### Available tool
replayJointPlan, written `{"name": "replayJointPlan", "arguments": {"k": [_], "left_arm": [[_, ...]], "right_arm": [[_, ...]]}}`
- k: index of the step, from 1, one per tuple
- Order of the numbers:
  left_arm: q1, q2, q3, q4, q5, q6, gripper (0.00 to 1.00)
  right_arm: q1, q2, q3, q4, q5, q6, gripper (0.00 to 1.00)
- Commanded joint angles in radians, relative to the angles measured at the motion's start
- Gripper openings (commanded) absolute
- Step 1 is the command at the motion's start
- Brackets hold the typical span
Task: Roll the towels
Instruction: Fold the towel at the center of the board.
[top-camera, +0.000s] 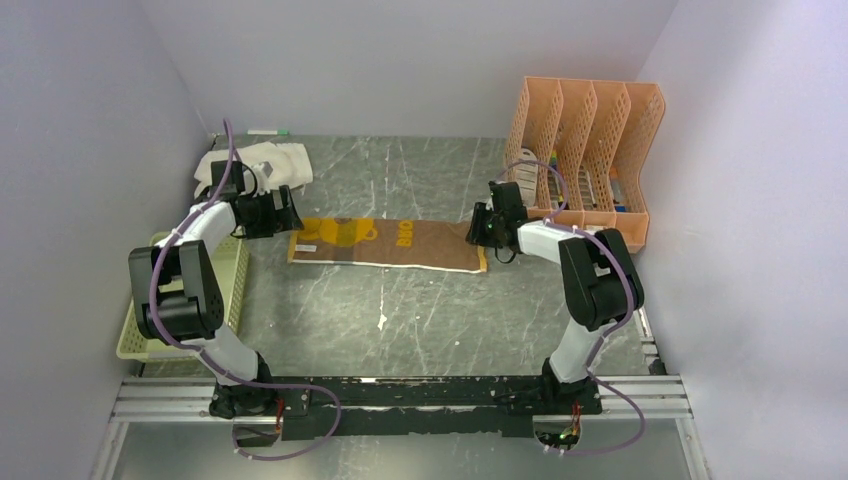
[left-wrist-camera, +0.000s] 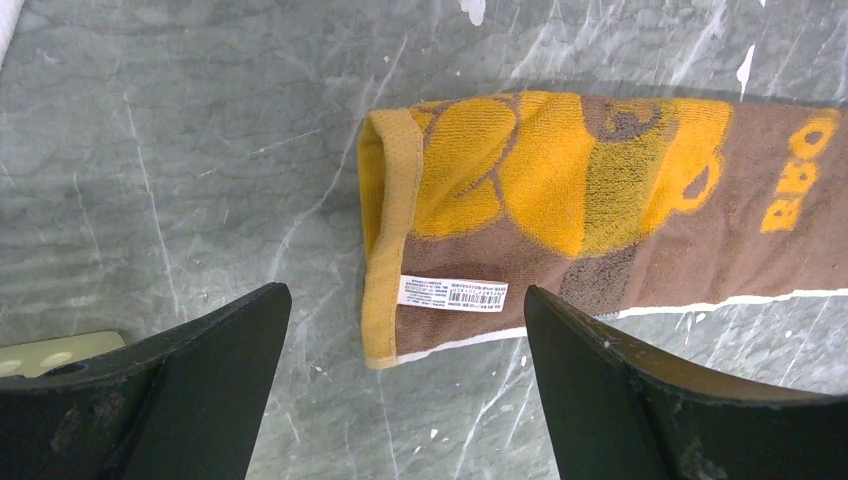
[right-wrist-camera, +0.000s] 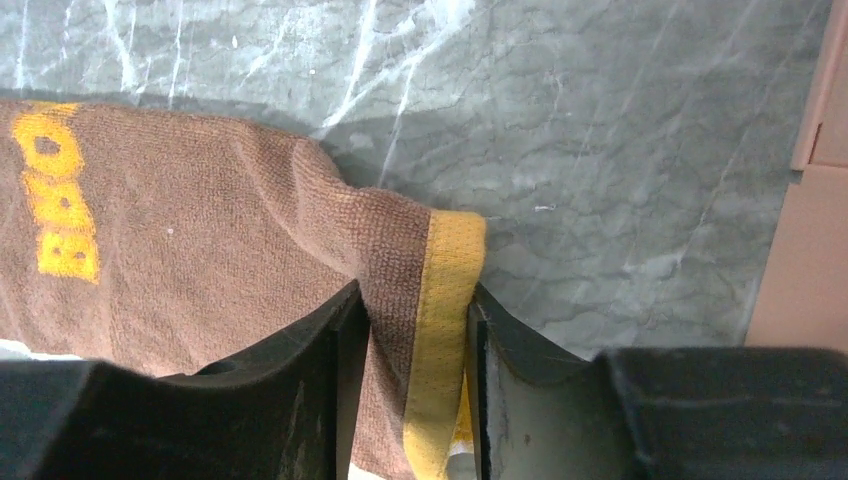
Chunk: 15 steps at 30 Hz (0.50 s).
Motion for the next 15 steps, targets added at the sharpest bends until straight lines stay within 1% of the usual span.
{"name": "replayJointPlan", "arguments": {"k": [1,2,4,9,10,12,13,14,15], "left_arm": [[0.005,-0.001,-0.009,-0.005,0.025,0.017,0.99],[0.004,-0.002,-0.010,-0.005,0.025,0.018,0.99],[0.005,-0.004,-0.011,-0.005,0.025,0.017,0.99],[0.005,-0.006,-0.012,-0.007,0.026,0.018,0.99],[0.005,-0.007,-0.012,-0.007,0.027,0.019,0.99],[0.005,-0.008,-0.012,-0.006,0.028,0.018,0.99],[0.005,-0.008,-0.012,-0.005,0.029,0.018,0.99],[0.004,-0.008,-0.013,-0.006,0.030,0.019,0.99],[0.005,-0.009,-0.013,-0.006,0.032,0.018,0.99]], "right_arm": [[0.017,-0.011,-0.060,-0.030,0.024,0.028,0.34],[0.017,-0.017,-0.066,-0.032,0.033,0.030,0.30],[0.016,-0.030,-0.071,-0.042,0.052,0.029,0.26],[0.017,-0.095,-0.059,-0.092,0.108,0.023,0.25],[0.017,-0.110,-0.053,-0.104,0.116,0.020,0.24],[0.016,-0.138,-0.029,-0.137,0.137,0.007,0.12],[0.015,-0.147,-0.014,-0.154,0.145,-0.002,0.04],[0.015,-0.153,0.005,-0.174,0.154,-0.016,0.00],[0.015,-0.155,0.026,-0.198,0.163,-0.031,0.00]]}}
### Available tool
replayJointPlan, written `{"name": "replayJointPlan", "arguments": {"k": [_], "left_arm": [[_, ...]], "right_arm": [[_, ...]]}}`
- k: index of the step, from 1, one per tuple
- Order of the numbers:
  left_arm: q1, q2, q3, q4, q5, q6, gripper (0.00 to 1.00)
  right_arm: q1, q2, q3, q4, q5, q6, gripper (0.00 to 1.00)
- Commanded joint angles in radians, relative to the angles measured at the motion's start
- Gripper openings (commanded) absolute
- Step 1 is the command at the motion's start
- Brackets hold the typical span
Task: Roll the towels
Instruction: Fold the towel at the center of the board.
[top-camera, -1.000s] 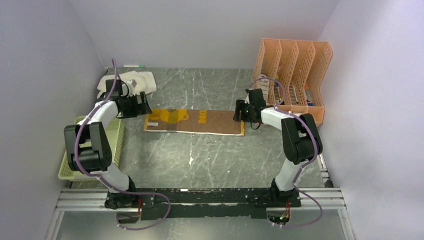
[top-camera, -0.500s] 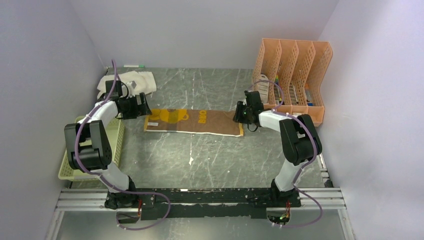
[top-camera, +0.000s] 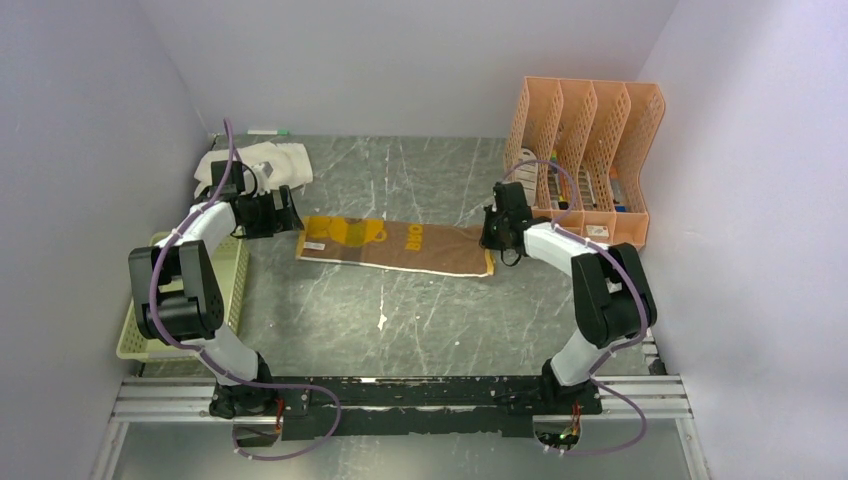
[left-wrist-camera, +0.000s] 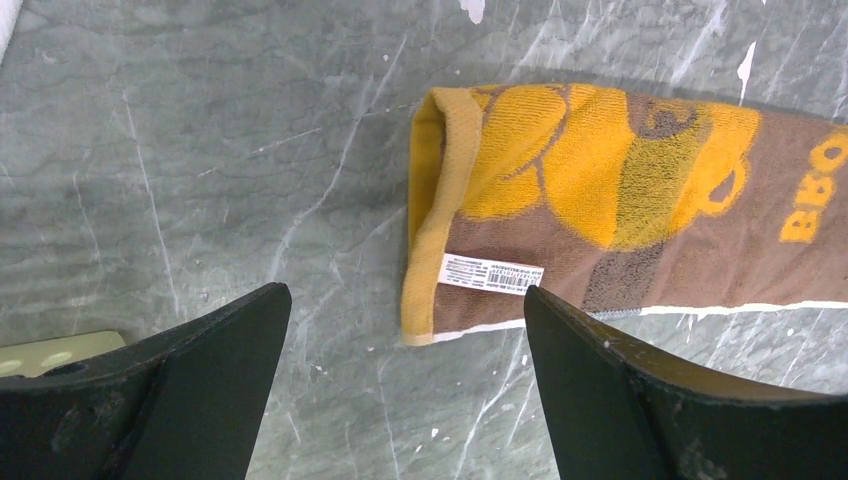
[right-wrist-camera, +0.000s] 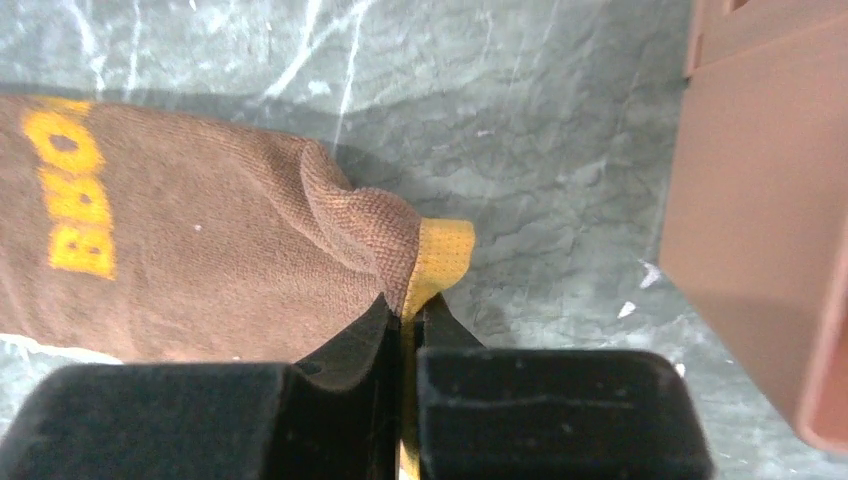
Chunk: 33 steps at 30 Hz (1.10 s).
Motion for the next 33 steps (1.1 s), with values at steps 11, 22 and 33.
{"name": "replayJointPlan", "arguments": {"k": [11,22,33], "left_arm": [[0.005,-0.006,-0.009,-0.005,0.050,0.015,0.99],[0.004,0.003,-0.009,-0.006,0.100,0.014,0.99],[0.005,-0.012,-0.013,0.003,0.121,0.008,0.98]], "right_arm": [[-0.017,0.001,0.354,-0.357,0.315,-0.200,0.00],[0.133,0.141,0.692,-0.605,0.668,-0.237,0.00],[0.406,0.503,1.070,-0.852,0.877,-0.160,0.00]]}}
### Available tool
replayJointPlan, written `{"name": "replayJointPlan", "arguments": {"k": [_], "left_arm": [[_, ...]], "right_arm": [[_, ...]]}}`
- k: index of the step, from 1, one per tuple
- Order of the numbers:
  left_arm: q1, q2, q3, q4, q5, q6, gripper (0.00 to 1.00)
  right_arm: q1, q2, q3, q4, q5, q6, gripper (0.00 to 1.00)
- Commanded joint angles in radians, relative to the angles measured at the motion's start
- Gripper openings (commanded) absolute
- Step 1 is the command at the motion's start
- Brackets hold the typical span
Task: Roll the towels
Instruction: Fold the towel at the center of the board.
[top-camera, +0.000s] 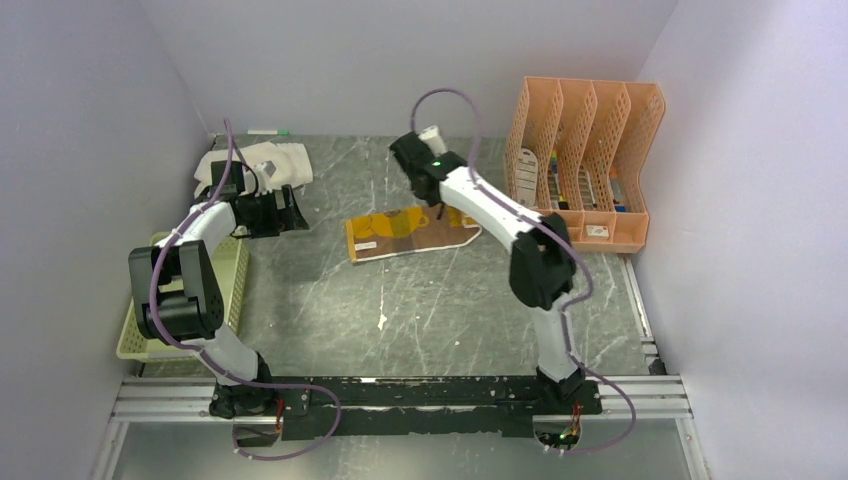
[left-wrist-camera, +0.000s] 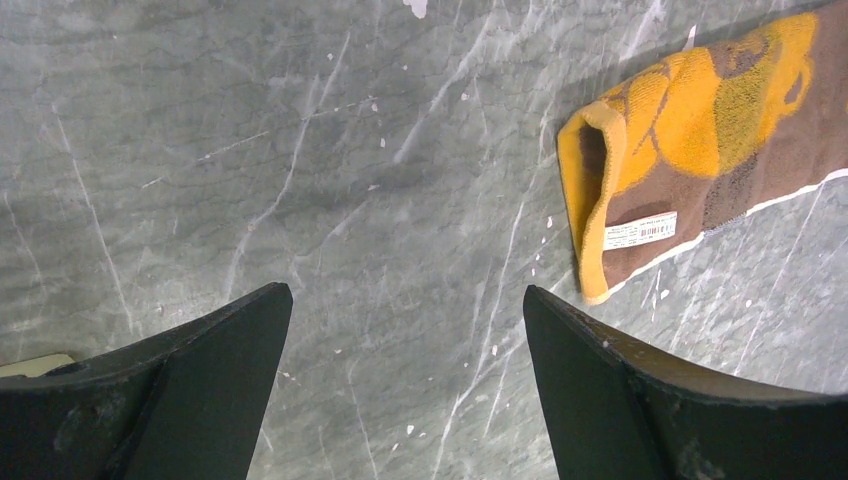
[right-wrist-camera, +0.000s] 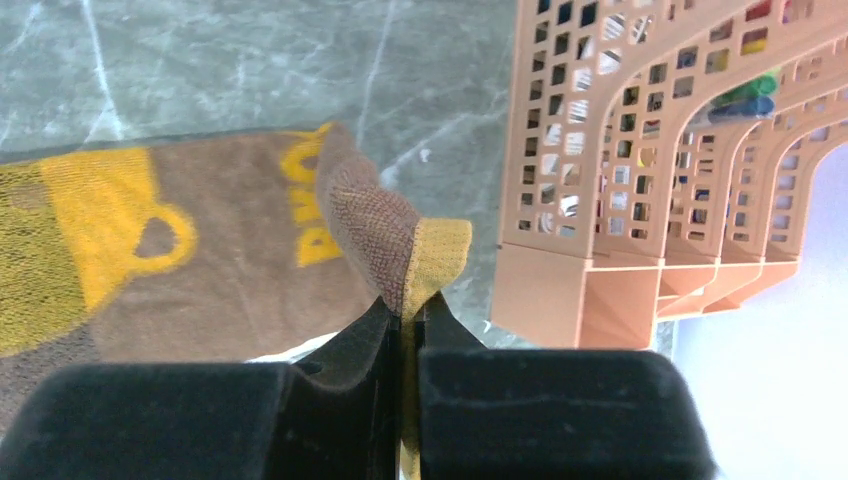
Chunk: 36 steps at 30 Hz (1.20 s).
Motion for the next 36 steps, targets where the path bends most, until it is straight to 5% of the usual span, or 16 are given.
{"name": "replayJointPlan", "arguments": {"k": [1,13,36], "left_arm": [[0.004,-0.012,-0.013,0.003,0.039,0.002,0.98],[0.004,-0.023,-0.010,0.006,0.062,-0.002,0.98],[0.005,-0.012,-0.009,0.000,0.069,0.000,0.98]], "right_arm": [[0.078,0.173,0.167,-0.181,0.136,0.047,0.00],[0.233,0.408,0.521,-0.269,0.135,0.077,0.00],[0.279,0.447,0.473,-0.053,-0.153,0.083,0.04]]}}
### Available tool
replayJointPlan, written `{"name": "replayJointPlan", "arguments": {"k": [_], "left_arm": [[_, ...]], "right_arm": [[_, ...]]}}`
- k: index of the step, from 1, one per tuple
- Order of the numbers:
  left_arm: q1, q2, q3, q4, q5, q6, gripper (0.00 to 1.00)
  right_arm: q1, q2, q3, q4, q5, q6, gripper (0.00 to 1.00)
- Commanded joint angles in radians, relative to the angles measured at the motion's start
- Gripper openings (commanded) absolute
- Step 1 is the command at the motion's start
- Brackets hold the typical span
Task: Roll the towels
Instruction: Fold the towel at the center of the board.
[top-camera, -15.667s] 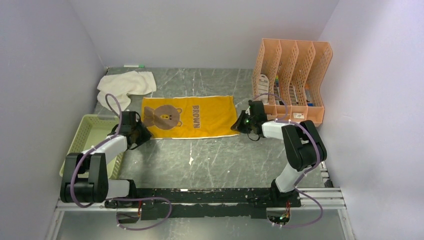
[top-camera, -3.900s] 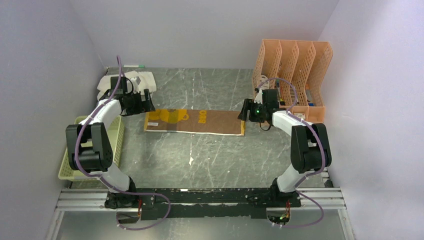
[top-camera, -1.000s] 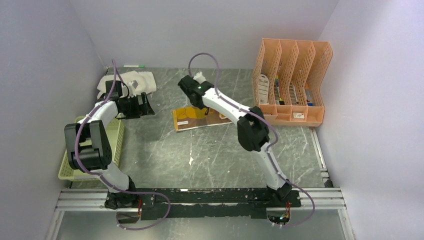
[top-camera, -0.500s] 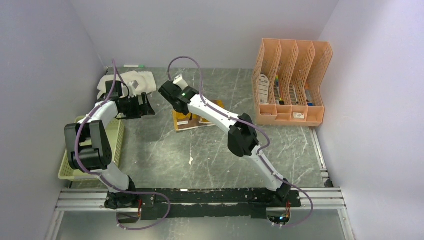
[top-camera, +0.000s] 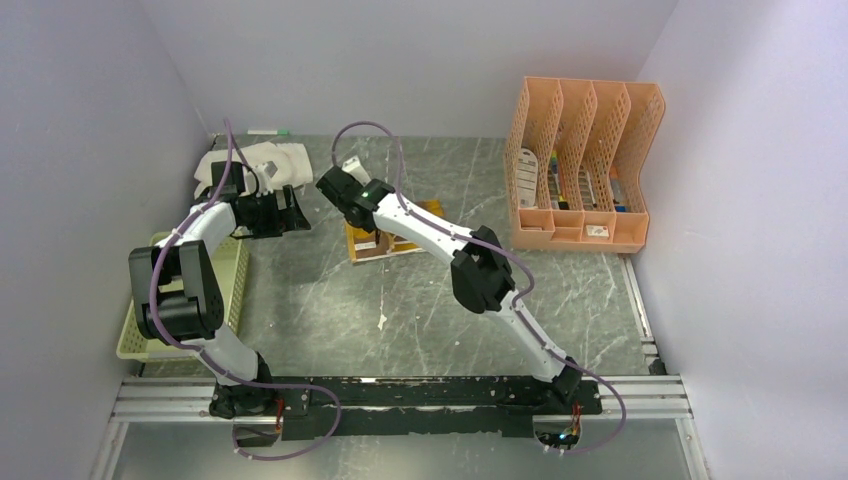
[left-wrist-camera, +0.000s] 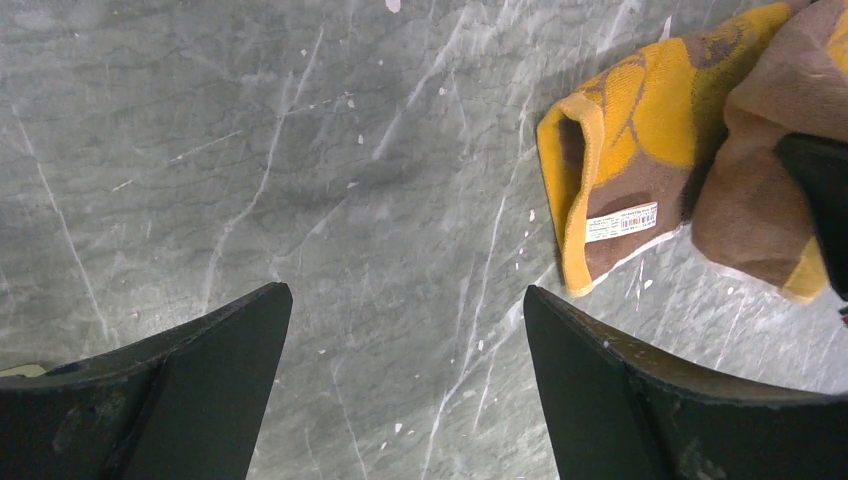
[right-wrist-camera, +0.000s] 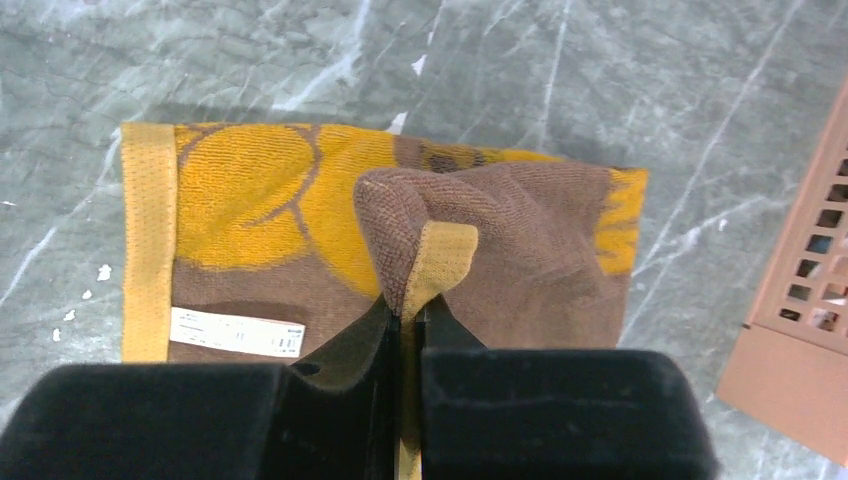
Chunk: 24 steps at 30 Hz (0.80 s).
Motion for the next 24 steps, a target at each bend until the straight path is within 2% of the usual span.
{"name": "replayJointPlan", "arguments": {"k": [1,8,14,17,20,24], "left_arm": [[0.004,-0.011,-0.006,0.000,0.029,0.000,0.98],[0.005,-0.007,-0.003,-0.004,0.026,-0.001,0.98],[0.004,-0.004,-0.002,-0.007,0.025,0.003,0.99],[0.004,-0.004,-0.001,-0.008,0.017,0.004,0.99],[0.004,-0.006,0.000,-0.012,0.009,0.005,0.99],[0.005,-0.017,-0.002,-0.009,-0.014,0.005,0.99]], "right_arm": [[0.003,0.034,0.000,0.052,-0.054,0.020,0.04],[0.003,0.037,-0.032,0.086,-0.107,0.032,0.09],[0.002,0.011,-0.092,0.152,-0.190,0.040,0.37],[0.003,-0.052,-0.160,0.243,-0.258,0.041,0.48],[0.000,-0.137,-0.228,0.346,-0.317,0.041,0.53],[-0.008,-0.223,-0.272,0.419,-0.372,0.045,0.54]]}}
